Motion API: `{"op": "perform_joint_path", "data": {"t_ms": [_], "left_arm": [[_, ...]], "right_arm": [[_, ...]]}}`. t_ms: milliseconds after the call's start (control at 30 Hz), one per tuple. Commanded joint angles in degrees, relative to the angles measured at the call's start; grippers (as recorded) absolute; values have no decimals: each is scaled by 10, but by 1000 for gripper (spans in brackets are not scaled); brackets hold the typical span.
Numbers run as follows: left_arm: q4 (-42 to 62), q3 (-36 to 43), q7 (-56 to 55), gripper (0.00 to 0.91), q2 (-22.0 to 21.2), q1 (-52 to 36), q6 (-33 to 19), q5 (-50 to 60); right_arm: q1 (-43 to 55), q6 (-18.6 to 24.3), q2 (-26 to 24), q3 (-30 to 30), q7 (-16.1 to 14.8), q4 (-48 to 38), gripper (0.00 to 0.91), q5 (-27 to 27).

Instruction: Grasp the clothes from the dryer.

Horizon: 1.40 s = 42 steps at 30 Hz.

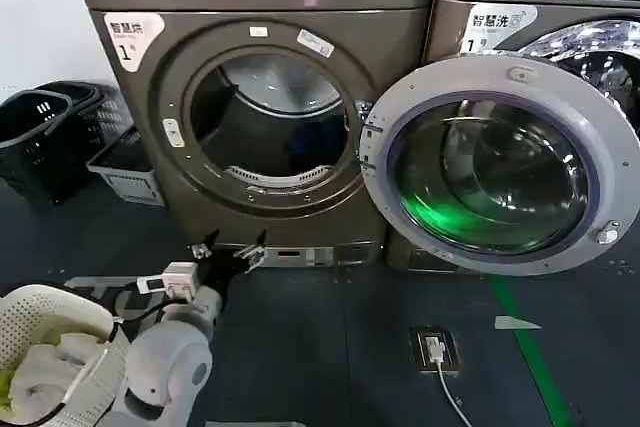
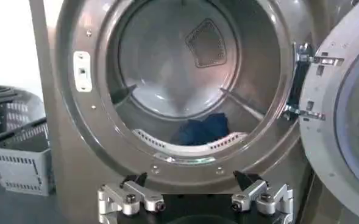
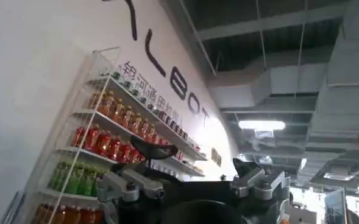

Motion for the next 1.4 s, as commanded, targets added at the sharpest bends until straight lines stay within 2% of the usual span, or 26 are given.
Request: {"op": "perform_joint_path", "data": {"t_ms": [33,1400], "left_arm": [[1,0,1,907,0,-1,-1,1],[18,17,9,907,3,-27,-8,15]], "right_arm": [[0,2,-1,0,-1,0,907,1],[-6,12,2,5,-8,5,907,15]]}}
